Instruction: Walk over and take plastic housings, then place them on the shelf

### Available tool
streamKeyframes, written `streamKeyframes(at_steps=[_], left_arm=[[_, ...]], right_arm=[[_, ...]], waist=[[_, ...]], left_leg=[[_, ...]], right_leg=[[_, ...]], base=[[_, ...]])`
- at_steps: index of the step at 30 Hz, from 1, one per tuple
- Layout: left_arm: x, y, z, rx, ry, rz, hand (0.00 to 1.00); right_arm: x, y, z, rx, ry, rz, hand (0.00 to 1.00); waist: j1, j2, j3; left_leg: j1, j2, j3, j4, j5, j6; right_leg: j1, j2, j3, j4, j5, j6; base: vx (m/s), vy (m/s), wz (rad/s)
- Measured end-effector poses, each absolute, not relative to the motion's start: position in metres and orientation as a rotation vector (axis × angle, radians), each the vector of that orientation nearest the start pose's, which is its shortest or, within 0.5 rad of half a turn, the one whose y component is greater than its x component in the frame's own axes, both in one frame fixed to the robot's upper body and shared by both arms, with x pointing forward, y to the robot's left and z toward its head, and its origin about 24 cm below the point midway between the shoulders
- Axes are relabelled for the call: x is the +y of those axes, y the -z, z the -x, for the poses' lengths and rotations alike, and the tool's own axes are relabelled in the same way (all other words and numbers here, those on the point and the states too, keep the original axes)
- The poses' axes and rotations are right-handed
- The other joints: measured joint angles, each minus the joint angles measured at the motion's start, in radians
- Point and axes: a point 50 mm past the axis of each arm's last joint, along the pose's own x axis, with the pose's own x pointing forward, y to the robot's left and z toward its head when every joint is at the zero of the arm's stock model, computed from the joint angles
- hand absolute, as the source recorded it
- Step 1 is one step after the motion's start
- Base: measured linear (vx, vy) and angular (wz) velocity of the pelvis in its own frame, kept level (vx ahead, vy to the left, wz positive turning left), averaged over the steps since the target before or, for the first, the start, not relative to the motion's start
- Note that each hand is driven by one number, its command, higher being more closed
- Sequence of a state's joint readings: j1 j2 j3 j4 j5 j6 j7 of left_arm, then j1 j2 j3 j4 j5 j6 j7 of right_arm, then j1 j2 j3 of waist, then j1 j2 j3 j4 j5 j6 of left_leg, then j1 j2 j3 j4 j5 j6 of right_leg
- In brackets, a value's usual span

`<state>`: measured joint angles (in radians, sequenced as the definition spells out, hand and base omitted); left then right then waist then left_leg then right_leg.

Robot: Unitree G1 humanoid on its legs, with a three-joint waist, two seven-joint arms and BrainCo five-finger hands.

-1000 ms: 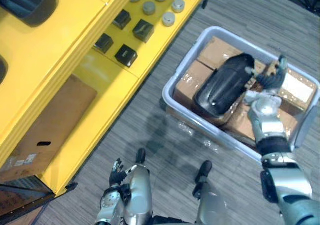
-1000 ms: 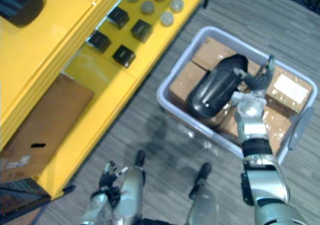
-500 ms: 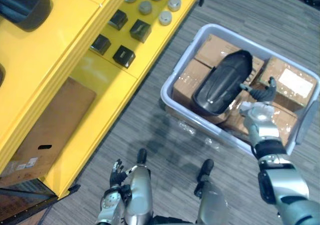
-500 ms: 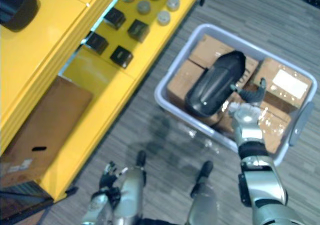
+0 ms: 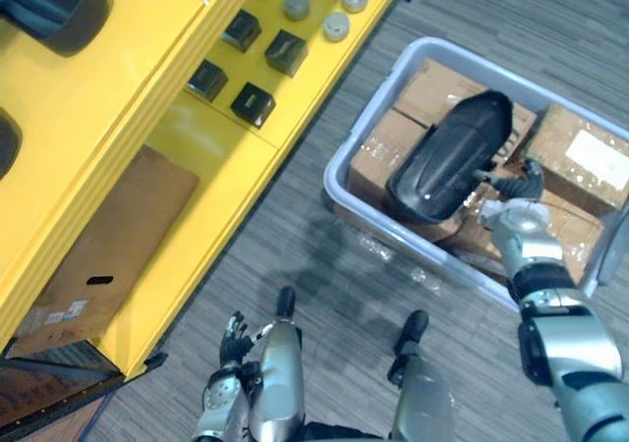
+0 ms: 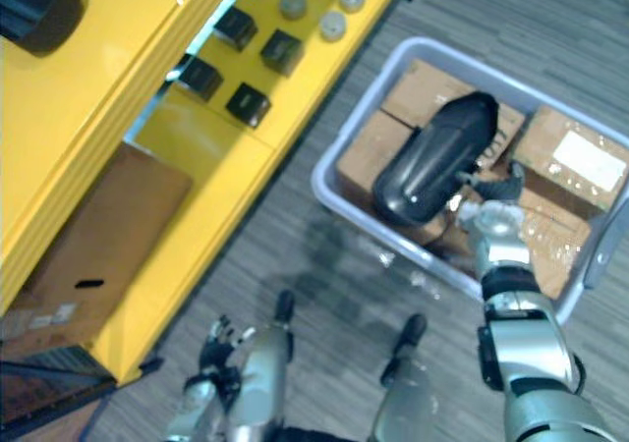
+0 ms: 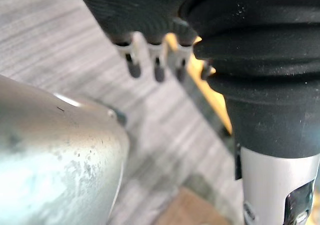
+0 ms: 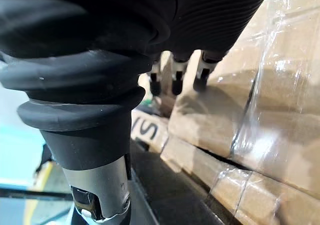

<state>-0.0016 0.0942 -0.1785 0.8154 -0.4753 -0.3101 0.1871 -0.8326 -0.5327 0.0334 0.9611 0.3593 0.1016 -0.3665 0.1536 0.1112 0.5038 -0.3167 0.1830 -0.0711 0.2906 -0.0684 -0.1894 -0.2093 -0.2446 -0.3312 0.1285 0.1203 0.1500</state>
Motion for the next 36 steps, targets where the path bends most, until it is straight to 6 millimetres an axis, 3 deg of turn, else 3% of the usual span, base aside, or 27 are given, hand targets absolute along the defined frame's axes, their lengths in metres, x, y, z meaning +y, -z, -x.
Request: streamKeyframes(at_steps=[1,2,5,13,17,23,29,36], left_arm=[[0.168,0.106,-0.187,0.546,-0.287,0.222,0.00],[0.167,0.106,-0.187,0.546,-0.285,0.224,0.00],[0.163,0.108,-0.186,0.558,-0.277,0.237,0.00],[0.162,0.108,-0.186,0.564,-0.268,0.238,0.00],[0.156,0.107,-0.190,0.562,-0.235,0.227,0.00],[0.153,0.107,-0.190,0.560,-0.218,0.227,0.00],[0.152,0.104,-0.192,0.535,-0.207,0.217,0.00],[0.154,0.086,-0.198,0.426,-0.230,0.201,0.00]], right_arm=[[-0.294,-0.125,-0.374,0.154,0.585,0.129,0.00],[-0.295,-0.127,-0.374,0.155,0.586,0.132,1.00],[-0.301,-0.132,-0.374,0.177,0.572,0.172,1.00],[-0.316,-0.131,-0.371,0.396,0.475,0.492,1.00],[-0.318,-0.121,-0.368,0.529,0.448,0.730,1.00],[-0.321,-0.137,-0.371,0.588,0.487,0.931,1.00],[-0.326,-0.148,-0.371,0.483,0.586,1.007,1.00],[-0.336,-0.191,-0.372,0.197,0.664,1.093,1.00]], waist=[[0.000,0.007,0.003],[0.001,0.011,0.003],[0.000,0.031,0.002],[0.002,0.035,0.001],[0.029,0.047,-0.007],[0.049,0.053,-0.011],[0.049,0.053,-0.011],[0.019,0.053,-0.011]], left_leg=[[0.000,0.000,-0.001,0.000,0.001,0.001],[0.000,-0.001,-0.001,-0.001,0.001,0.001],[0.001,-0.001,-0.004,-0.003,0.002,0.003],[0.001,-0.002,-0.020,-0.008,0.013,-0.001],[0.002,-0.002,-0.032,-0.025,0.026,0.001],[0.005,-0.017,-0.048,-0.058,0.054,0.004],[0.012,-0.022,-0.053,-0.084,0.071,0.004],[0.023,-0.021,-0.040,-0.094,0.077,-0.002]], right_leg=[[0.000,-0.001,-0.001,0.002,0.000,0.000],[-0.001,-0.001,-0.001,0.002,0.000,0.000],[0.000,-0.001,-0.004,0.005,-0.002,-0.001],[0.004,-0.003,-0.019,0.020,-0.010,-0.004],[0.003,-0.004,-0.030,0.028,-0.014,-0.007],[0.005,-0.017,-0.050,0.030,-0.014,-0.007],[0.012,-0.020,-0.058,0.015,-0.011,-0.004],[0.018,-0.018,-0.051,-0.001,0.000,0.000]], base=[[0.00,0.000,0.00],[0.00,0.000,0.00],[0.00,0.000,0.00],[-0.01,0.001,0.05],[-0.02,-0.010,0.09],[-0.03,0.002,0.11],[-0.01,0.006,0.03],[0.01,0.003,-0.02]])
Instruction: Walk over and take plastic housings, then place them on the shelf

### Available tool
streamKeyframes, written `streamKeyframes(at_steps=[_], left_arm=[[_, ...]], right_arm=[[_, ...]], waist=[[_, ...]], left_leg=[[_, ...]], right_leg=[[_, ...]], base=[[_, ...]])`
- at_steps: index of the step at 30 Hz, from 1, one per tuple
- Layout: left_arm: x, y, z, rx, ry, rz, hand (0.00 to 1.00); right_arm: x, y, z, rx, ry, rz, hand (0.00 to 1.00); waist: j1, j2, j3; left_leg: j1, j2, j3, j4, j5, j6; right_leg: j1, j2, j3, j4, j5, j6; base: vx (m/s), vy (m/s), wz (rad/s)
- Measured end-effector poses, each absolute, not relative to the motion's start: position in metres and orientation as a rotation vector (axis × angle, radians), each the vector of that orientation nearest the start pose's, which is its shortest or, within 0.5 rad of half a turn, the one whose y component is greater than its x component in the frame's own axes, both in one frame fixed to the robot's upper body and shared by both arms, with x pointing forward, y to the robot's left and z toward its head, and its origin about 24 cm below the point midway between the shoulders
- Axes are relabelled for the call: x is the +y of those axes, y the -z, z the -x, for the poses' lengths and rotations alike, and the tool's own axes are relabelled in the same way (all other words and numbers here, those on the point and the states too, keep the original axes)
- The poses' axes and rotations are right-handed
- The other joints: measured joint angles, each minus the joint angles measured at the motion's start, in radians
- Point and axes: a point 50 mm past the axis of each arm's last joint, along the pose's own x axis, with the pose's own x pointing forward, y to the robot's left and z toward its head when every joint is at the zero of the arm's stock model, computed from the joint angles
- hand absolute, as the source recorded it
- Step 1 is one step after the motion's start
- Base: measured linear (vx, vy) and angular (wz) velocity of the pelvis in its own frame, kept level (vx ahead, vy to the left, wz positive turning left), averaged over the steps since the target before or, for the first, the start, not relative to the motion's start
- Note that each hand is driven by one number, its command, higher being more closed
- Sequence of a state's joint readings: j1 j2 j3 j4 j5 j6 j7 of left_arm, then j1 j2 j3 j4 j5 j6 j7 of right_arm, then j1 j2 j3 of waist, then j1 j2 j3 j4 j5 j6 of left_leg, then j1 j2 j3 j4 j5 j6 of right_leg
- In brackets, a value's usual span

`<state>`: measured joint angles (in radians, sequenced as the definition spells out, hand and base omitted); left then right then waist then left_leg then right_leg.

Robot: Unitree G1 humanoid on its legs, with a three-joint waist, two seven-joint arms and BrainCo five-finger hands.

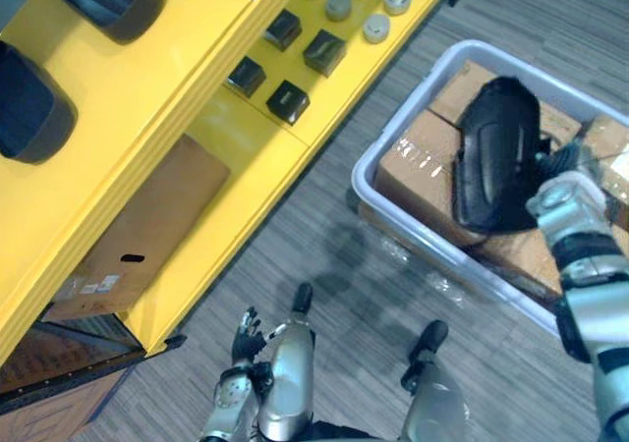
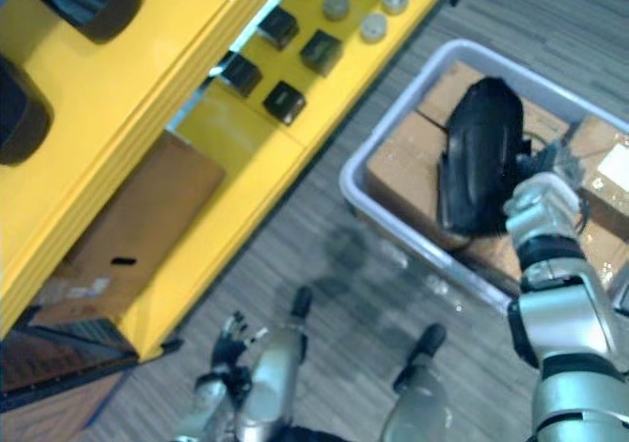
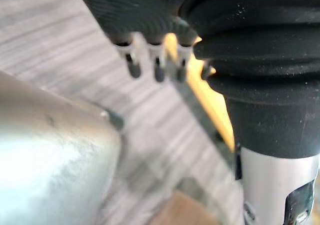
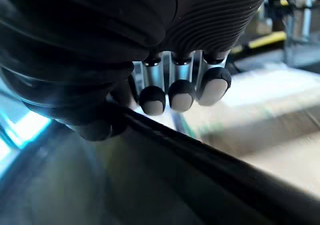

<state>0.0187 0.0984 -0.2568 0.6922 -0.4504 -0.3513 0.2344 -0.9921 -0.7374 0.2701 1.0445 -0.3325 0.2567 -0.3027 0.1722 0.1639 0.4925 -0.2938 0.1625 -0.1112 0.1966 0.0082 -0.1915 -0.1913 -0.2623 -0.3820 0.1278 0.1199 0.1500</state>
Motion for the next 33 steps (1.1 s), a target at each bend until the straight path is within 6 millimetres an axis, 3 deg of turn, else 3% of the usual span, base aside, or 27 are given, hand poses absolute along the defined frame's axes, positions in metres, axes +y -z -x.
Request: streamKeyframes(at_steps=[4,8,12,15,19,24,29,33], left_arm=[[0.160,0.060,-0.214,0.274,-0.261,0.053,0.00],[0.164,0.032,-0.239,0.134,-0.278,-0.233,0.00],[0.174,-0.003,-0.275,-0.002,-0.312,-0.464,0.00],[0.180,-0.035,-0.300,-0.117,-0.322,-0.511,0.00],[0.173,-0.074,-0.322,-0.261,-0.309,-0.462,0.00],[0.142,-0.117,-0.343,-0.350,-0.110,-0.165,0.00],[0.094,-0.132,-0.352,-0.276,0.170,0.134,0.00],[0.075,-0.139,-0.360,-0.221,0.254,0.173,0.00]], right_arm=[[-0.328,-0.205,-0.373,0.076,0.635,1.161,1.00],[-0.312,-0.213,-0.375,-0.044,0.592,1.201,1.00],[-0.293,-0.217,-0.378,-0.149,0.539,1.223,1.00],[-0.283,-0.216,-0.380,-0.199,0.536,1.203,1.00],[-0.275,-0.217,-0.382,-0.252,0.546,1.182,1.00],[-0.238,-0.228,-0.387,-0.415,0.511,1.095,1.00],[-0.202,-0.254,-0.389,-0.593,0.487,0.980,1.00],[-0.182,-0.273,-0.386,-0.701,0.470,0.923,1.00]], waist=[[-0.025,-0.002,0.000],[-0.051,-0.007,0.001],[-0.062,-0.037,-0.002],[-0.078,-0.058,-0.005],[-0.086,-0.067,-0.009],[-0.112,-0.067,-0.009],[-0.135,-0.086,-0.014],[-0.154,-0.094,-0.011]], left_leg=[[0.026,0.005,0.026,-0.017,0.001,0.000],[0.049,0.015,0.057,-0.029,0.000,-0.001],[0.049,0.029,0.087,-0.032,0.000,-0.001],[0.049,0.030,0.097,-0.033,0.000,-0.001],[0.049,0.034,0.107,-0.033,0.000,-0.001],[0.049,0.036,0.119,-0.030,0.000,-0.002],[0.049,0.038,0.148,-0.015,-0.010,-0.003],[0.049,0.039,0.169,0.002,-0.021,-0.002]], right_leg=[[0.000,0.002,0.025,0.000,0.001,0.000],[-0.005,0.009,0.051,-0.002,0.003,-0.003],[-0.023,0.025,0.080,-0.016,0.019,-0.011],[-0.032,0.026,0.090,-0.017,0.023,-0.011],[-0.037,0.031,0.102,-0.023,0.031,-0.013],[-0.040,0.036,0.114,-0.037,0.043,-0.016],[-0.058,0.038,0.146,-0.038,0.053,-0.017],[-0.070,0.039,0.169,-0.038,0.060,-0.018]], base=[[0.03,0.008,-0.17],[0.01,-0.003,-0.20],[0.00,-0.012,-0.22],[0.00,-0.005,-0.12],[0.00,-0.001,-0.08],[0.00,0.002,-0.06],[-0.01,0.007,-0.16],[-0.01,0.019,-0.15]])
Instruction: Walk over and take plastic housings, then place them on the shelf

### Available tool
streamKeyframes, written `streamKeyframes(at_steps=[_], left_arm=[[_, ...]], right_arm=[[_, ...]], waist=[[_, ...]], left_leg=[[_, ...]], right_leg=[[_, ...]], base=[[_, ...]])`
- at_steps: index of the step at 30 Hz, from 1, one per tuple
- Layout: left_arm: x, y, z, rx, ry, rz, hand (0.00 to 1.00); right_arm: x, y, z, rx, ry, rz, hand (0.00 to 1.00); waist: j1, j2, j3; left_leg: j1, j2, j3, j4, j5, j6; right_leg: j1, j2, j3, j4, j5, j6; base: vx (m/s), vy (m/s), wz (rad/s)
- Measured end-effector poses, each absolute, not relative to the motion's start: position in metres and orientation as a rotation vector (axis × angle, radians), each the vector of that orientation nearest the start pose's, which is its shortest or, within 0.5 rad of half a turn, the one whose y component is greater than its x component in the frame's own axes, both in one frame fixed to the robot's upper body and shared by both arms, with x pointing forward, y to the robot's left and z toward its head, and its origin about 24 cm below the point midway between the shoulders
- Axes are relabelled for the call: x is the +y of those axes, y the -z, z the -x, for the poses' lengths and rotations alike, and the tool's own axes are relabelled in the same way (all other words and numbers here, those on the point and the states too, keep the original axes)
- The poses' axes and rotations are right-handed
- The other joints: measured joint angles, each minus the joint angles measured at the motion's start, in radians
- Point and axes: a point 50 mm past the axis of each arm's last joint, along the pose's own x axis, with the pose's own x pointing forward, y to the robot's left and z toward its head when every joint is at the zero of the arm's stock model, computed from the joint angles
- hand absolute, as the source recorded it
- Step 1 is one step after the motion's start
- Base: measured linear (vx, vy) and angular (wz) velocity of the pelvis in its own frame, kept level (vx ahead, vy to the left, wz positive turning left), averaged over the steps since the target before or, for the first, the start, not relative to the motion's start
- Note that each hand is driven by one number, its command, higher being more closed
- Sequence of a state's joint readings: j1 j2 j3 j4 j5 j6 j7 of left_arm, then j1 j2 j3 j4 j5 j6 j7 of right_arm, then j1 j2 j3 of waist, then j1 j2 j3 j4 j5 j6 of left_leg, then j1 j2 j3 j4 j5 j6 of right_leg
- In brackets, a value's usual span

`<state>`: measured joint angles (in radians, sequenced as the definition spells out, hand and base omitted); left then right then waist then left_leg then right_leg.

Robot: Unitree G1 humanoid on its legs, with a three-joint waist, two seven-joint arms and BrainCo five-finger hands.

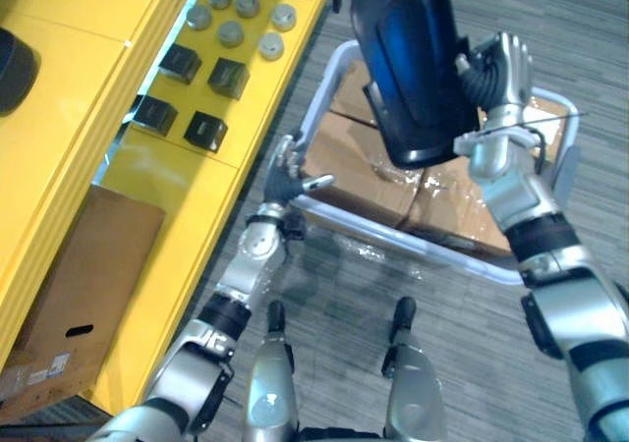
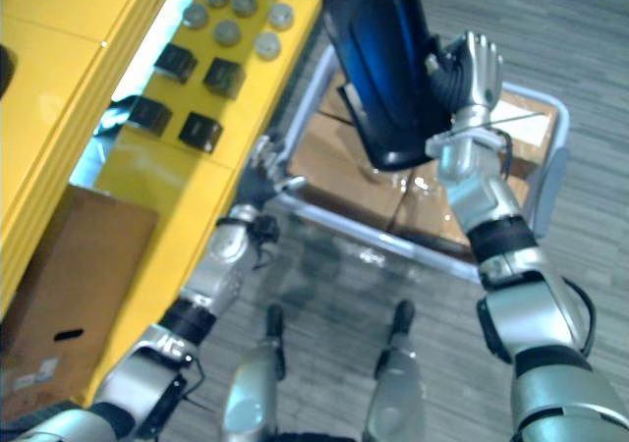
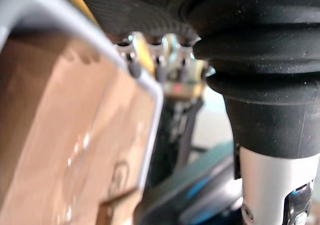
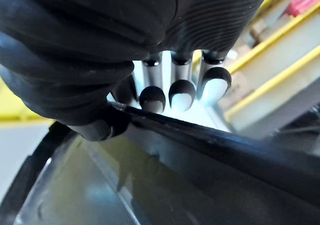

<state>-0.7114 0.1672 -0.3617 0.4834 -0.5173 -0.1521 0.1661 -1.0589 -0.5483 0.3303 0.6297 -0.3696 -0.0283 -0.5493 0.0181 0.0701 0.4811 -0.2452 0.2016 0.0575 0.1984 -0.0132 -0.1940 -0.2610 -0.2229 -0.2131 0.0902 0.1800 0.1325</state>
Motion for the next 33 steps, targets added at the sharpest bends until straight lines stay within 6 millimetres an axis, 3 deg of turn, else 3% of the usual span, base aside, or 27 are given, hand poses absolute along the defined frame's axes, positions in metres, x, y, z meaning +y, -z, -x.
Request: streamKeyframes(at_steps=[7,15,22,28,29,33], left_arm=[[0.065,-0.145,-0.373,-0.112,0.273,0.235,0.00],[0.064,-0.153,-0.376,-0.120,0.249,0.282,0.00],[0.071,-0.167,-0.376,-0.229,0.190,0.355,0.00],[0.082,-0.192,-0.375,-0.362,0.057,0.407,0.00],[0.084,-0.194,-0.375,-0.371,0.035,0.418,1.00],[0.087,-0.197,-0.374,-0.388,-0.029,0.457,1.00]], right_arm=[[-0.157,-0.279,-0.383,-0.785,0.423,0.847,1.00],[-0.139,-0.274,-0.383,-0.803,0.369,0.808,1.00],[-0.114,-0.261,-0.382,-0.813,0.261,0.793,1.00],[-0.101,-0.233,-0.380,-0.762,0.188,0.757,1.00],[-0.099,-0.229,-0.379,-0.752,0.179,0.740,1.00],[-0.089,-0.225,-0.371,-0.760,0.149,0.659,1.00]], waist=[[-0.032,-0.014,-0.001],[-0.040,-0.020,-0.001],[-0.041,-0.023,-0.001],[-0.042,-0.052,-0.004],[-0.044,-0.056,-0.006],[-0.046,-0.063,-0.003]], left_leg=[[-0.001,0.002,0.034,0.023,-0.018,0.002],[-0.001,0.002,0.043,0.022,-0.021,0.002],[-0.001,0.002,0.042,0.024,-0.021,0.003],[-0.001,0.002,0.042,0.024,-0.022,0.004],[-0.001,0.002,0.041,0.024,-0.022,0.004],[-0.001,0.002,0.040,0.025,-0.023,0.004]], right_leg=[[-0.012,0.002,0.033,-0.012,0.013,0.001],[-0.018,0.003,0.047,-0.012,0.015,0.002],[-0.016,0.003,0.047,-0.012,0.015,0.002],[-0.015,0.004,0.047,-0.014,0.015,0.002],[-0.014,0.004,0.047,-0.015,0.015,0.002],[-0.013,0.004,0.047,-0.015,0.015,0.002]], base=[[0.00,0.029,-0.16],[0.01,0.027,-0.03],[0.00,0.009,0.00],[0.00,0.017,0.00],[0.00,0.000,0.00],[0.00,0.018,0.01]])
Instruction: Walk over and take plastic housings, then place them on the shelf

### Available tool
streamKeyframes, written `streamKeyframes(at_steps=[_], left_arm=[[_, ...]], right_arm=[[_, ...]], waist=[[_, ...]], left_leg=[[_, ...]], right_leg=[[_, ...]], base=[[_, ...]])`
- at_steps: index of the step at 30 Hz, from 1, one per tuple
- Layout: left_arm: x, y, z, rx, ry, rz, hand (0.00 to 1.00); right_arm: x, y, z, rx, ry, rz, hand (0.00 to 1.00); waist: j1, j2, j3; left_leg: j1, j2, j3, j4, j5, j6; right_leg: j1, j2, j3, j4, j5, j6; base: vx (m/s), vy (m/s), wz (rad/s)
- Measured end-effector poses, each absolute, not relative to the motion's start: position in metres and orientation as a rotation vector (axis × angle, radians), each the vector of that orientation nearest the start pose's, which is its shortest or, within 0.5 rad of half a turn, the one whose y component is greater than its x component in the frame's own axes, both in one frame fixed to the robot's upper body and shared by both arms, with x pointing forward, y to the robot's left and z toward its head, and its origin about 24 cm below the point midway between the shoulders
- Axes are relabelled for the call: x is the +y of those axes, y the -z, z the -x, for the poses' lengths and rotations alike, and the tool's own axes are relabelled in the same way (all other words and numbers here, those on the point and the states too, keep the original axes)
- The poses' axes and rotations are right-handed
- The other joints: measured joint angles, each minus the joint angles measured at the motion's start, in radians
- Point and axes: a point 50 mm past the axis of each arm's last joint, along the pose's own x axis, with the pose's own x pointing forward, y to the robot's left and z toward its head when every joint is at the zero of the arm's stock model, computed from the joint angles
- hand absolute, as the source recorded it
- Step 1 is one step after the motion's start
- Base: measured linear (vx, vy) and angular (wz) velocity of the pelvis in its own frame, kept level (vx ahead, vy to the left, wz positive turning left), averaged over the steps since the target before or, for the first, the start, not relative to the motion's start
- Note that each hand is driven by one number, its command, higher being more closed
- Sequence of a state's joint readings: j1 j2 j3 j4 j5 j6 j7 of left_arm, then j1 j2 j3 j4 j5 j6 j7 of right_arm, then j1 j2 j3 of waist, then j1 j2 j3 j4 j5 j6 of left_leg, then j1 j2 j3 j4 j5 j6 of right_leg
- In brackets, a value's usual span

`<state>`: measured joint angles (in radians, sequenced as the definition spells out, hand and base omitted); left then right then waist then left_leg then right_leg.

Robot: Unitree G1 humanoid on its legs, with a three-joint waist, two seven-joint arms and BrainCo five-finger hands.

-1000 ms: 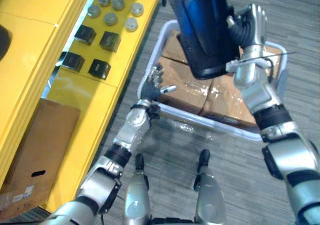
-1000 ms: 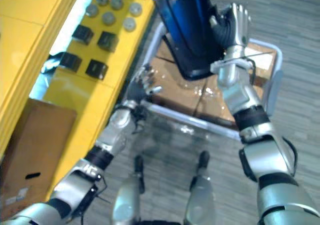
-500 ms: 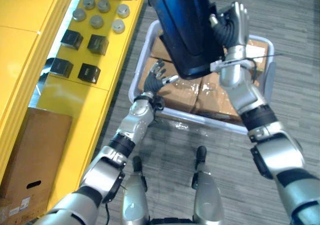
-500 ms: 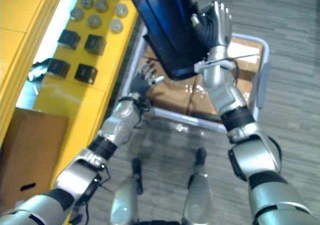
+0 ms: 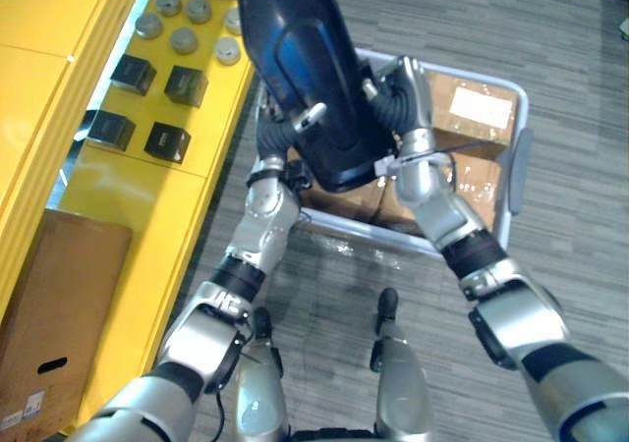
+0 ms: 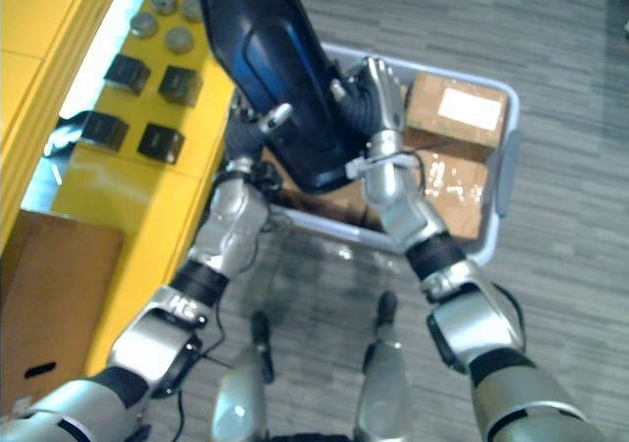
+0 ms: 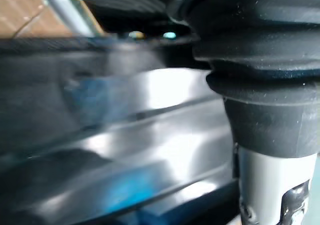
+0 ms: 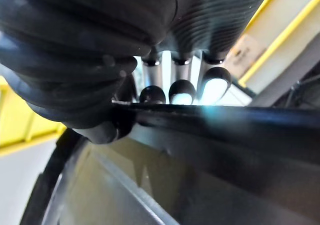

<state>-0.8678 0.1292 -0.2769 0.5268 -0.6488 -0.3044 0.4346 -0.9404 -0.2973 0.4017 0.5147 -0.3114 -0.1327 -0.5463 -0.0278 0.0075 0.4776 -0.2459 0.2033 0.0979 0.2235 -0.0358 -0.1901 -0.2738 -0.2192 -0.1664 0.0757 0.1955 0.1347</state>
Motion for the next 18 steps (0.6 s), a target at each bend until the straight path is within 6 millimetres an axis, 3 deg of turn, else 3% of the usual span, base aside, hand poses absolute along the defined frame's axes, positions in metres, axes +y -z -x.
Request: streamKeyframes(at_steps=[4,8,18], left_arm=[[0.091,-0.198,-0.374,-0.395,-0.055,0.496,1.00],[0.090,-0.192,-0.376,-0.353,0.010,0.541,1.00],[0.101,-0.159,-0.381,-0.236,0.133,0.698,1.00]], right_arm=[[-0.081,-0.219,-0.363,-0.758,0.127,0.586,1.00],[-0.076,-0.206,-0.356,-0.744,0.135,0.540,1.00],[-0.064,-0.199,-0.349,-0.769,0.111,0.546,1.00]], waist=[[-0.007,-0.005,0.000],[-0.016,-0.027,-0.006],[-0.038,-0.040,-0.013]], left_leg=[[0.002,0.000,-0.002,0.001,0.000,0.000],[0.019,0.000,0.000,-0.003,-0.001,0.001],[0.036,0.000,0.015,-0.004,-0.004,0.002]], right_leg=[[0.006,0.000,-0.002,-0.002,0.000,0.000],[0.025,0.001,-0.002,-0.017,0.002,0.002],[0.038,0.001,0.007,-0.028,0.009,0.003]], base=[[0.00,0.000,0.01],[0.00,0.008,0.00],[0.00,0.032,-0.03]])
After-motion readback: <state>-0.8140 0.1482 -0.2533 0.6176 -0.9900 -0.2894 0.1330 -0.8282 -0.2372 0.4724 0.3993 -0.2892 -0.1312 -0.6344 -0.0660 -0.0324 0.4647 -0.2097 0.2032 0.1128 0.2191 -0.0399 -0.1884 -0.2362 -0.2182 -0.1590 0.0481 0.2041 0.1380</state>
